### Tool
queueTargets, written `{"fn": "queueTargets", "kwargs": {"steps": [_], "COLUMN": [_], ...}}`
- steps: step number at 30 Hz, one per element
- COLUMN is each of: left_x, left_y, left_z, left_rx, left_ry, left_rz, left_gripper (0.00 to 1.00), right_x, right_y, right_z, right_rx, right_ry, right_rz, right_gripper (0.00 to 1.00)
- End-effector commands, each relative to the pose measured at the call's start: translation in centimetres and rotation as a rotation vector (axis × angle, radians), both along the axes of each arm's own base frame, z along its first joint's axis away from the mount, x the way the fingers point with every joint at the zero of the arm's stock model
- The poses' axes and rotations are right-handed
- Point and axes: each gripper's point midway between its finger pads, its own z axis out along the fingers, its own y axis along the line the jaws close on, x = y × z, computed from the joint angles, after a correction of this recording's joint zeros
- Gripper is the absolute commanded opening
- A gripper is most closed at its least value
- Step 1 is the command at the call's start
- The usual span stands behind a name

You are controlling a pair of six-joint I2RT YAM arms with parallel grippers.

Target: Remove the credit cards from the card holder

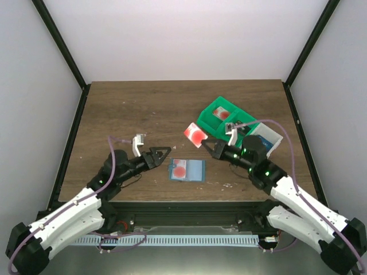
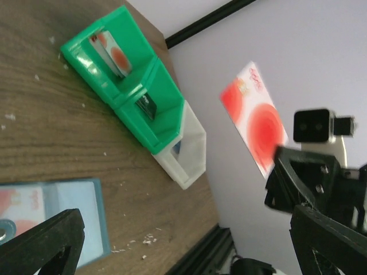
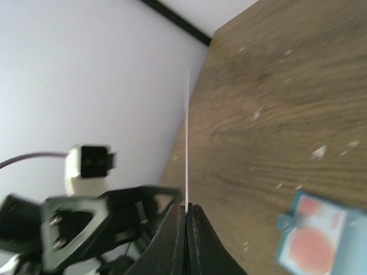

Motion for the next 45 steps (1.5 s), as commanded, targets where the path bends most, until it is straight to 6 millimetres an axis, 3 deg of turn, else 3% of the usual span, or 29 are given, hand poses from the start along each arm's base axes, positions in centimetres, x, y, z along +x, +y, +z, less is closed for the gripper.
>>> {"fn": "queueTargets", "kwargs": {"steps": [1, 4, 10, 18, 24, 36, 45], "left_x": [0.2, 0.5, 0.0, -0.4, -0.9, -1.3, -1.6], "left_y": [1.0, 2.1, 3.9, 4.0, 4.2, 4.7, 4.6], "left_z": [0.1, 1.2, 2.1, 2.7, 3.1, 4.3, 4.5], "left_rx": [0.253, 0.403, 0.585, 0.564, 0.558, 0.530, 0.522], "left_ry": [-0.082, -0.119, -0.226, -0.279, -0.286, -0.326, -0.335], "left_rz": [-0.005, 0.006, -0.006, -0.013, -0.021, 0.003, -0.010], "left_gripper": [1.00, 1.00, 1.00, 1.00, 1.00, 1.00, 1.00], "right_x": [2.4, 4.6, 9.3, 15.6, 19.7, 25.0, 27.0], "right_y": [-2.4, -3.6, -6.4, -10.8, -11.9, -12.9, -13.3], "right_z": [-0.4, -0.3, -2.4, -5.8, -8.3, -12.0, -14.7], "right_rx": [-0.185, -0.222, -0.265, -0.320, -0.383, -0.423, -0.452], "right_ry": [-0.028, -0.015, 0.120, 0.284, 0.392, 0.572, 0.652], "right_rz": [-0.001, -0.016, -0.061, -0.192, -0.204, -0.291, -0.307], "right_gripper": [0.00, 0.00, 0.00, 0.01, 0.00, 0.00, 0.01]}}
